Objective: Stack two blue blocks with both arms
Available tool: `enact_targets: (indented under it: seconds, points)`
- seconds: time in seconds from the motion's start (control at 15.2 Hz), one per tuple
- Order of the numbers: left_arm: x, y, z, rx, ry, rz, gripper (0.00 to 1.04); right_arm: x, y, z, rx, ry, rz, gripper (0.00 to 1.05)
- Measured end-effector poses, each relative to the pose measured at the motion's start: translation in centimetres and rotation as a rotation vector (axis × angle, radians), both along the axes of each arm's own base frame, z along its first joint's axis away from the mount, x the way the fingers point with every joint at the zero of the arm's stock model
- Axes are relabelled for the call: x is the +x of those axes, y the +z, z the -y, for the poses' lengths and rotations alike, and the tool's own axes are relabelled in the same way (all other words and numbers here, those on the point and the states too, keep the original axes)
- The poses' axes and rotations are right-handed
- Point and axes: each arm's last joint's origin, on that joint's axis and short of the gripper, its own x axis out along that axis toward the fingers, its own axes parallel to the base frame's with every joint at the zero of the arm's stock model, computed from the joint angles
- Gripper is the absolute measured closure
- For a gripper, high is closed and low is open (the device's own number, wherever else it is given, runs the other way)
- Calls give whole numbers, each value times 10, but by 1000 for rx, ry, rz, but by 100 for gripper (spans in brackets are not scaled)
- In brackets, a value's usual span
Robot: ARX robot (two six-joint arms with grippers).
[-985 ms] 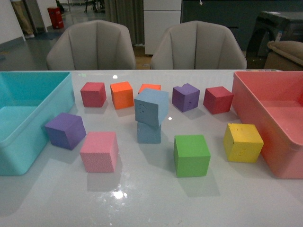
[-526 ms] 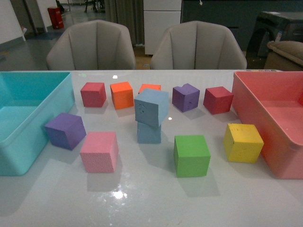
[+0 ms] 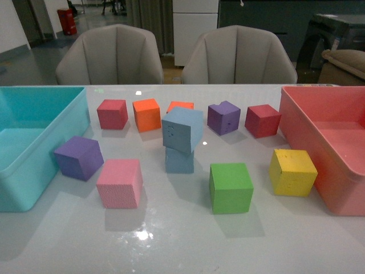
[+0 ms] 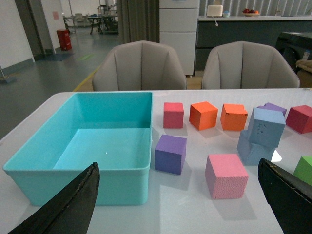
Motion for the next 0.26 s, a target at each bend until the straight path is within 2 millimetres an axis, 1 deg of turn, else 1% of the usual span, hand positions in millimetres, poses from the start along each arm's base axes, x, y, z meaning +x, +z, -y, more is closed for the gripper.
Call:
enact_targets:
  seconds: [0.26]
  points:
    - [0, 0, 0, 0, 0, 0, 7, 0, 0, 0, 0, 0, 0, 6]
